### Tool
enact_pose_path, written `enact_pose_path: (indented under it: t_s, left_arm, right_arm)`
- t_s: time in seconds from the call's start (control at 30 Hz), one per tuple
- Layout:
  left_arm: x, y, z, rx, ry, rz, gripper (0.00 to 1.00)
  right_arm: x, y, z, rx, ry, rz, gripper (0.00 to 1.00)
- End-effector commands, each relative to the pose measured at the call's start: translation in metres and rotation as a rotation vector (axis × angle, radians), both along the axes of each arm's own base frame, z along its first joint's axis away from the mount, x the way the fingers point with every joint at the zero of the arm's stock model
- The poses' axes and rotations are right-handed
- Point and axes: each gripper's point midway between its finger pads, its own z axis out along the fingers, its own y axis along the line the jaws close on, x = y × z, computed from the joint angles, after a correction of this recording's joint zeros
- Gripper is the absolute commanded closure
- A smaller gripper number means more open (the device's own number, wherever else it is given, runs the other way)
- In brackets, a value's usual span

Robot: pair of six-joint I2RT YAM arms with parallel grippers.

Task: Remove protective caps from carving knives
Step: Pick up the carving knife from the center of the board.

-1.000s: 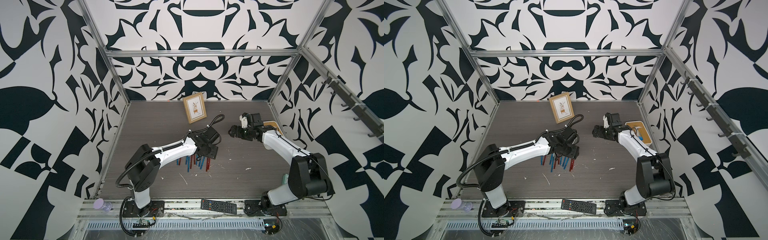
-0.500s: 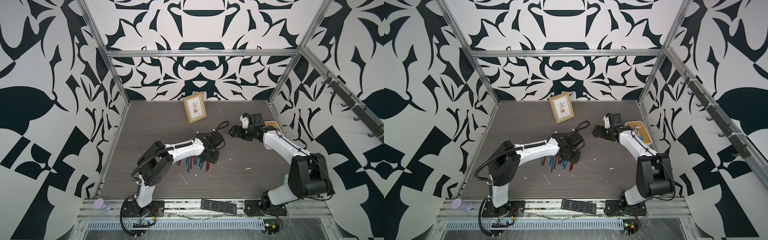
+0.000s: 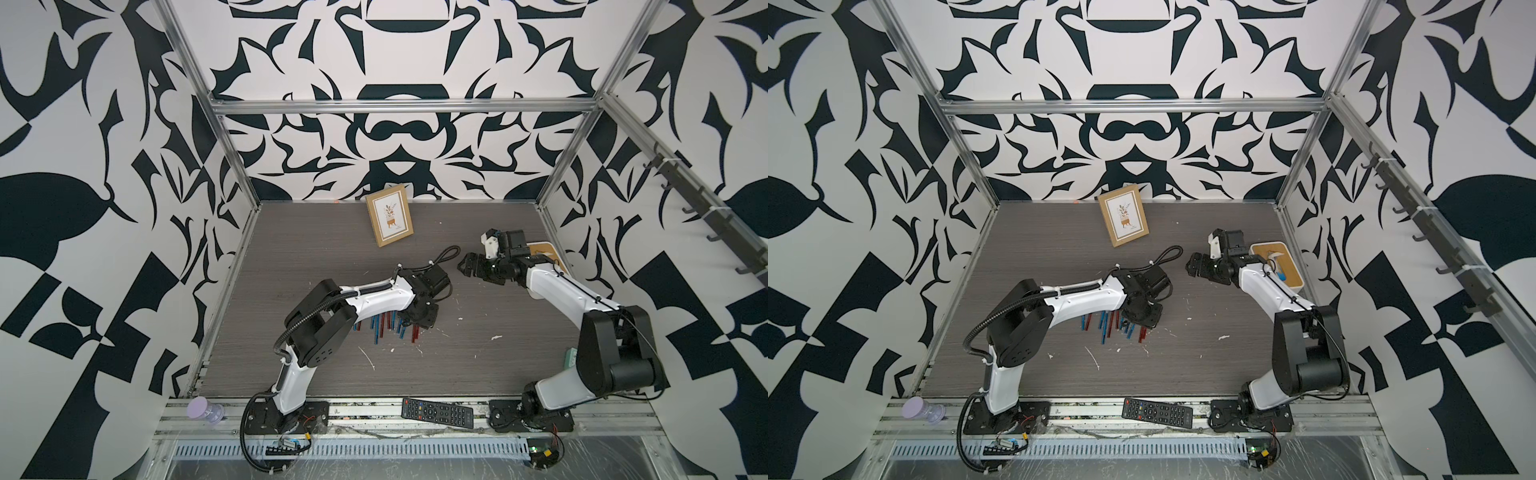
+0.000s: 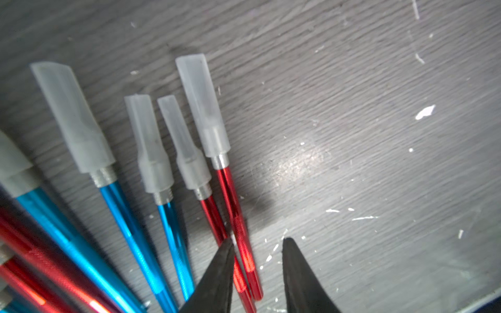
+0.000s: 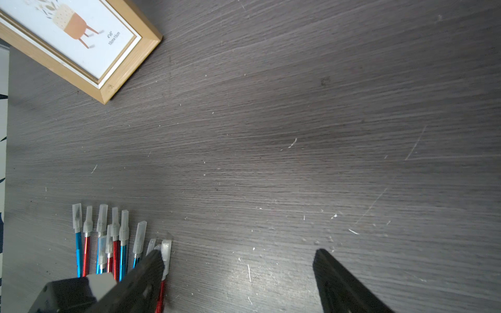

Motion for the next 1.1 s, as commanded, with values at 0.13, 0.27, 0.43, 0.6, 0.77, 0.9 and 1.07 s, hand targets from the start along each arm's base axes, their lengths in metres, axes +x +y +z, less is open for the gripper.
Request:
enact_pose_path:
  t_s: [0.13,0.27,0.43,0.6,0.77,0.9,1.07]
  left_arm:
    - [-0.001,0.005,-0.008,0.058,0.010,0.005,0.68]
    - [-0.002,0.006,-0.012,0.066,0.018,0.006,0.69]
    - [-0.004,0.006,-0.017,0.071,0.035,0.007,0.70]
    - [-0.006,0.006,-0.020,0.072,0.049,0.008,0.72]
    - [-0.011,0.009,-0.024,0.075,0.067,0.010,0.78]
    - [-0.014,0.012,-0.025,0.073,0.073,0.014,0.83]
    - [-0.015,0.013,-0.025,0.068,0.076,0.017,0.95]
  right_arm:
    - [0.002,-0.002,0.006,0.011,-0.029,-0.005,0.11]
    - [0.002,-0.002,0.004,0.015,-0.025,-0.004,0.12]
    - [0.002,-0.003,0.003,0.016,-0.024,-0.005,0.12]
    - [0.001,-0.004,0.002,0.016,-0.023,-0.008,0.12]
    - [0.000,-0.005,0.001,0.016,-0.020,-0.010,0.13]
    - [0.000,-0.005,0.001,0.016,-0.016,-0.013,0.15]
    - [0.000,-0.005,0.000,0.012,-0.008,-0.013,0.16]
